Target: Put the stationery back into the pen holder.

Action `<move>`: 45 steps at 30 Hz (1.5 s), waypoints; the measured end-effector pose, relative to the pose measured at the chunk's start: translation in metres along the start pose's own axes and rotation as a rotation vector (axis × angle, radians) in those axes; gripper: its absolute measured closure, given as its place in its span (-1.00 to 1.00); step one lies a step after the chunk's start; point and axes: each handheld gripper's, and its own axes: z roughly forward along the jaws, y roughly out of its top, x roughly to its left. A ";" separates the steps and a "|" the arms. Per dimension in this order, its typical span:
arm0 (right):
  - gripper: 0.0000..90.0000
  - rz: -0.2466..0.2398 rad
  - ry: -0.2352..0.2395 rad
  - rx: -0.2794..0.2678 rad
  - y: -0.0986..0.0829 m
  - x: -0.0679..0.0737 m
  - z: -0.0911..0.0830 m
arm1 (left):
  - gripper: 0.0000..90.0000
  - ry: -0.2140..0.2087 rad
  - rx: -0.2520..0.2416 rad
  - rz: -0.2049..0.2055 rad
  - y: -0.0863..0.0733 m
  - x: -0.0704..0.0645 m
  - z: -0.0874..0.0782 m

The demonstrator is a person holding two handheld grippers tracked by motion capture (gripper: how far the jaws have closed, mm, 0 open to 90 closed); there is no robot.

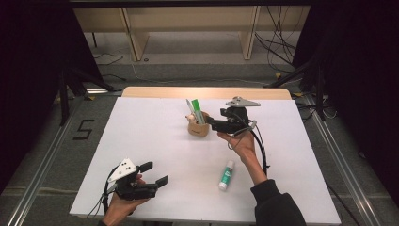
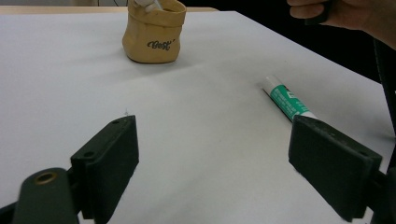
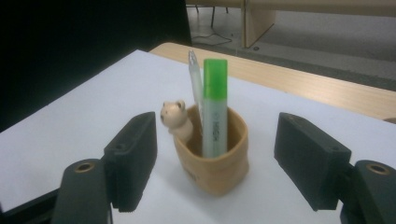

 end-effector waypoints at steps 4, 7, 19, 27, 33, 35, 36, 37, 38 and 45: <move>-0.33 -0.010 -0.003 0.001 -0.009 -0.001 -0.017 | -0.65 0.001 0.006 0.003 0.000 -0.001 0.001; -0.34 -0.012 0.003 -0.007 -0.015 -0.003 -0.027 | -0.65 0.002 0.013 0.004 0.000 -0.002 0.002; -0.36 -0.006 -0.016 -0.032 -0.037 -0.007 -0.058 | -0.65 0.012 0.039 -0.002 0.002 -0.006 0.006; -0.39 -0.032 -0.048 -0.033 -0.053 -0.007 -0.077 | -0.65 0.004 0.062 -0.026 0.005 -0.012 0.011; -0.40 -0.049 -0.086 -0.012 -0.068 -0.008 -0.089 | -0.65 0.012 0.089 -0.021 0.009 -0.019 0.017; -0.41 -0.044 -0.091 -0.009 -0.073 -0.008 -0.092 | -0.65 0.013 0.106 -0.020 0.010 -0.023 0.021; -0.41 -0.048 -0.095 -0.009 -0.075 -0.008 -0.094 | -0.65 0.010 0.109 -0.023 0.010 -0.025 0.023; -0.41 -0.047 -0.095 -0.008 -0.077 -0.008 -0.096 | -0.65 0.010 0.115 -0.018 0.010 -0.026 0.024; -0.42 -0.044 -0.095 -0.006 -0.080 -0.008 -0.097 | -0.65 0.010 0.123 -0.012 0.011 -0.028 0.026; -0.42 -0.039 -0.113 -0.016 -0.092 -0.007 -0.111 | -0.65 -0.005 0.168 -0.004 0.019 -0.046 0.047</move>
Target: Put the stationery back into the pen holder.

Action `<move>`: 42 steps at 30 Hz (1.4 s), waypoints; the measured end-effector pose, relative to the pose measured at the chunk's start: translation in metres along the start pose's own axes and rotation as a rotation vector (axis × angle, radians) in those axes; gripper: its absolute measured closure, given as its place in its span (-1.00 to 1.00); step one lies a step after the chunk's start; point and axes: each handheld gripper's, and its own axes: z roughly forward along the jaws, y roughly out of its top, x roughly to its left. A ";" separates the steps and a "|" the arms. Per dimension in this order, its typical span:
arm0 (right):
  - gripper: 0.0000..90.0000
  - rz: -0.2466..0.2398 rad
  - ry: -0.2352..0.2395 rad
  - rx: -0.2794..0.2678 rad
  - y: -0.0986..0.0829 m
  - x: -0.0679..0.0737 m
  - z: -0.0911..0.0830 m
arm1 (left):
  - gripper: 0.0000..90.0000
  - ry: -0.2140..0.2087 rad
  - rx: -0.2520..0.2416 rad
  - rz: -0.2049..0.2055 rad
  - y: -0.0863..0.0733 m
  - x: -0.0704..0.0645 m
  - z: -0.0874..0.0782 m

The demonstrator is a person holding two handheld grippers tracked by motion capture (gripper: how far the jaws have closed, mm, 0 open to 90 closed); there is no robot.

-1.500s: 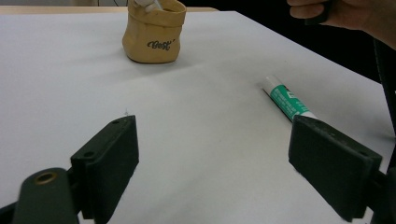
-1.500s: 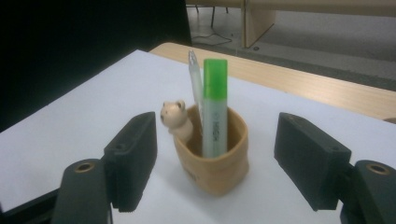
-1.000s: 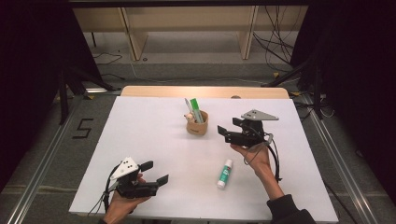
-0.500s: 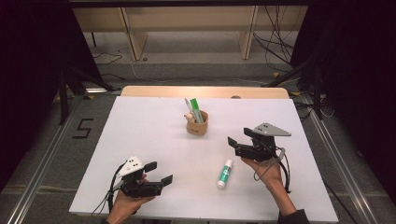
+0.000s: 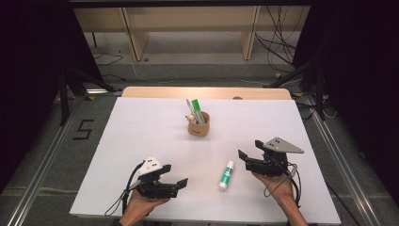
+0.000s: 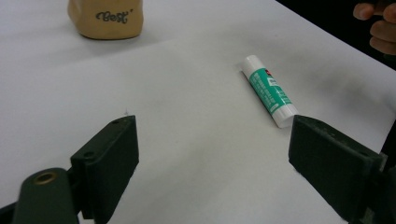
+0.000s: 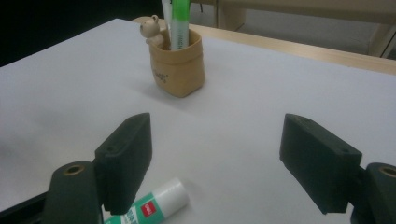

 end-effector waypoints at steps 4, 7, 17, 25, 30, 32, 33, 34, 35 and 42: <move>-0.42 -0.009 -0.010 0.004 -0.009 0.001 -0.006 | -0.65 -0.003 0.043 0.021 0.004 -0.010 0.013; -0.43 -0.009 -0.012 0.015 -0.014 0.003 -0.010 | -0.65 0.004 0.063 0.036 0.007 -0.016 0.020; -0.43 0.003 -0.024 0.023 -0.027 0.002 -0.020 | -0.65 -0.025 0.130 0.032 0.020 -0.033 0.042; -0.43 0.003 -0.040 0.022 -0.034 0.002 -0.029 | -0.65 -0.033 0.183 0.041 0.027 -0.048 0.065; -0.43 0.008 -0.035 0.023 -0.036 0.001 -0.031 | -0.65 -0.032 0.192 0.044 0.028 -0.052 0.073; -0.43 0.004 -0.031 0.026 -0.037 0.003 -0.031 | -0.64 -0.032 0.196 0.043 0.028 -0.053 0.075; -0.43 0.003 -0.030 0.027 -0.037 0.003 -0.031 | -0.64 -0.033 0.200 0.047 0.028 -0.054 0.077; -0.43 0.008 -0.030 0.029 -0.038 0.004 -0.031 | -0.64 -0.033 0.200 0.048 0.027 -0.055 0.078; -0.43 0.006 -0.032 0.029 -0.038 0.004 -0.031 | -0.65 -0.032 0.206 0.051 0.027 -0.056 0.079; -0.43 0.003 -0.032 0.032 -0.039 0.004 -0.031 | -0.64 -0.020 0.205 0.058 0.028 -0.061 0.088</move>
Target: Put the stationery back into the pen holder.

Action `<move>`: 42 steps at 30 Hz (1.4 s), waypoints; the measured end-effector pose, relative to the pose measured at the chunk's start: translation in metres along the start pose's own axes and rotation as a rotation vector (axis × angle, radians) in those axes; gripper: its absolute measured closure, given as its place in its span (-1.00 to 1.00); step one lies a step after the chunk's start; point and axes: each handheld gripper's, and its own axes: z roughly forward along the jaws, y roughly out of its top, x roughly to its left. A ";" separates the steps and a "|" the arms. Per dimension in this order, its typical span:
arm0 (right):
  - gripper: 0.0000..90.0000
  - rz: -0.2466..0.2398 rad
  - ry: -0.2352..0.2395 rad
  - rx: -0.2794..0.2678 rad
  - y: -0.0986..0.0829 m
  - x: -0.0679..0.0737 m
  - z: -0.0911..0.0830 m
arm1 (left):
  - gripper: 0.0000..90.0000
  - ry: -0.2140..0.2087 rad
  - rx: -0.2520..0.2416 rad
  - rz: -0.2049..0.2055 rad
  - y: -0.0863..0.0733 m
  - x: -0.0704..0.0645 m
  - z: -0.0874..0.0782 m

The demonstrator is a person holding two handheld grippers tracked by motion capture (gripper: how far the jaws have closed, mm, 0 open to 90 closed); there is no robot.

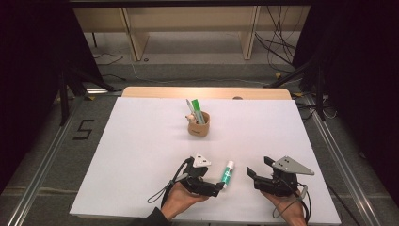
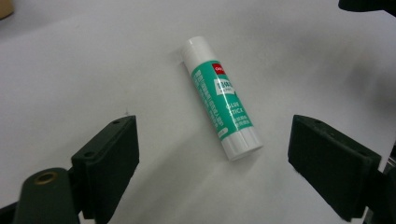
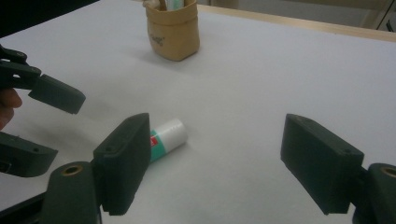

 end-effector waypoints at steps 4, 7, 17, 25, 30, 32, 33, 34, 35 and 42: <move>-0.43 0.004 -0.003 -0.001 0.000 0.000 0.000 | -0.63 0.006 0.007 0.018 0.001 -0.005 0.006; -0.43 0.004 -0.004 -0.002 0.000 -0.001 0.000 | -0.62 0.008 0.011 0.024 0.001 -0.007 0.010; -0.43 0.004 -0.008 0.001 -0.001 -0.001 0.001 | -0.57 0.021 0.008 0.025 0.005 -0.012 0.016; -0.43 0.001 -0.007 0.003 -0.001 -0.002 0.001 | -0.46 0.031 0.020 0.029 0.003 -0.016 0.021; -0.43 -0.001 -0.007 0.004 -0.001 -0.001 0.000 | -0.33 0.053 0.014 0.038 0.002 -0.018 0.026; -0.43 0.003 -0.010 0.000 -0.001 -0.002 0.000 | -0.29 0.057 0.012 0.039 0.002 -0.019 0.028; -0.43 0.002 -0.010 0.001 -0.001 -0.002 0.000 | -0.27 0.060 0.011 0.038 0.001 -0.020 0.030; -0.43 0.003 -0.010 0.002 -0.001 -0.002 0.000 | -0.25 0.059 0.019 0.042 0.001 -0.021 0.031; -0.43 0.003 -0.009 0.002 -0.001 -0.002 0.000 | -0.23 0.060 0.023 0.046 0.001 -0.021 0.032; -0.43 -0.006 -0.004 0.004 -0.001 -0.002 0.001 | -0.10 0.072 0.041 0.049 -0.002 -0.023 0.039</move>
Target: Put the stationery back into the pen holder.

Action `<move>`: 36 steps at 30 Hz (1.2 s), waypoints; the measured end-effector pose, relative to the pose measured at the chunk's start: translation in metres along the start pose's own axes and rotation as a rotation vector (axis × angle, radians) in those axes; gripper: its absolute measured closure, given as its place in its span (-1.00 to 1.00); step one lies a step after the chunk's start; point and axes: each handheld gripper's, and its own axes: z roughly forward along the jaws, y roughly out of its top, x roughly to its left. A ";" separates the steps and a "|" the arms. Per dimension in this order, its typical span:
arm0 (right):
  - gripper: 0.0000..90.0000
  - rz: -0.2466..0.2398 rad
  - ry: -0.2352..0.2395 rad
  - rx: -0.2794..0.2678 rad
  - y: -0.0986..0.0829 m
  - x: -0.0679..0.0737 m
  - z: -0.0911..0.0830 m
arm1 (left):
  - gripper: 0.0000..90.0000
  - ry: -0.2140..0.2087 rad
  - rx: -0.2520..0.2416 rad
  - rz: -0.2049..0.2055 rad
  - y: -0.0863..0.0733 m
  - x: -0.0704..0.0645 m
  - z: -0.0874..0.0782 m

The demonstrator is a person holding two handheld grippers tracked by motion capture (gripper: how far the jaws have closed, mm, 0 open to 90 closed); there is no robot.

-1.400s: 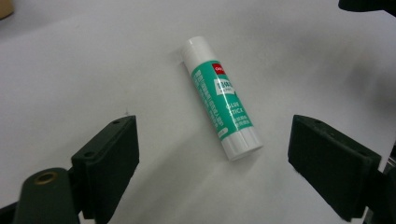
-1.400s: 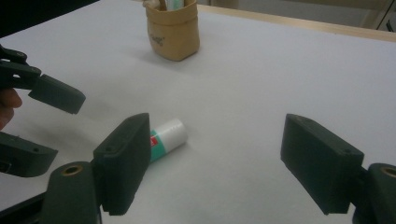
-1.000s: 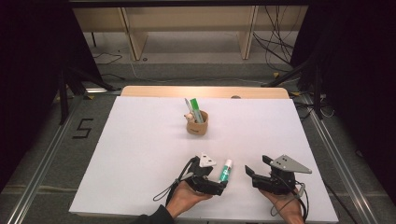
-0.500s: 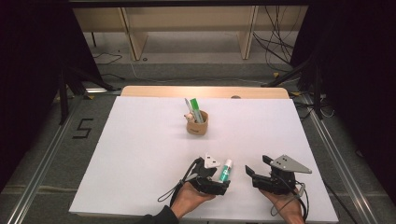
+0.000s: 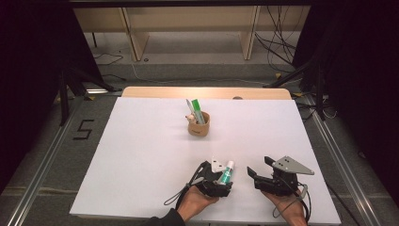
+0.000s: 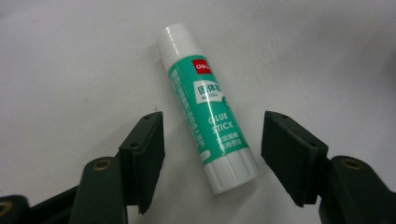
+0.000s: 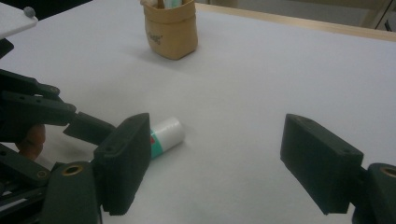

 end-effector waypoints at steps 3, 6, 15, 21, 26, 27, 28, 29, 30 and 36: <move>-0.43 0.001 0.000 0.000 0.000 0.000 0.000 | -0.03 0.003 0.003 0.001 0.000 -0.001 0.002; -0.43 0.002 -0.001 0.001 0.000 -0.001 0.000 | 0.07 0.015 0.007 0.000 -0.001 -0.002 0.004; -0.42 0.003 0.005 0.002 -0.001 0.000 0.001 | 0.46 0.003 0.014 -0.012 0.000 0.001 0.003; -0.42 0.005 0.004 0.003 -0.001 -0.001 0.001 | 0.46 -0.021 0.021 -0.021 0.001 0.005 0.002; -0.42 0.009 0.002 0.000 0.000 -0.001 0.001 | 0.47 -0.042 0.012 -0.035 0.002 0.010 -0.002; -0.42 0.009 0.002 0.000 0.000 -0.001 0.000 | 0.47 -0.045 0.007 -0.038 0.002 0.012 -0.004; -0.42 0.009 0.002 0.000 0.000 -0.001 0.000 | 0.47 -0.051 -0.001 -0.047 0.002 0.014 -0.006; -0.42 0.009 0.003 -0.001 0.000 -0.001 0.000 | 0.47 -0.056 -0.006 -0.049 0.003 0.017 -0.009; -0.42 0.009 0.004 -0.003 0.000 -0.001 0.000 | 0.47 -0.055 -0.016 -0.050 0.003 0.019 -0.011; -0.42 0.027 0.019 -0.005 0.000 -0.002 0.000 | 0.47 -0.050 -0.085 -0.045 0.000 0.033 -0.033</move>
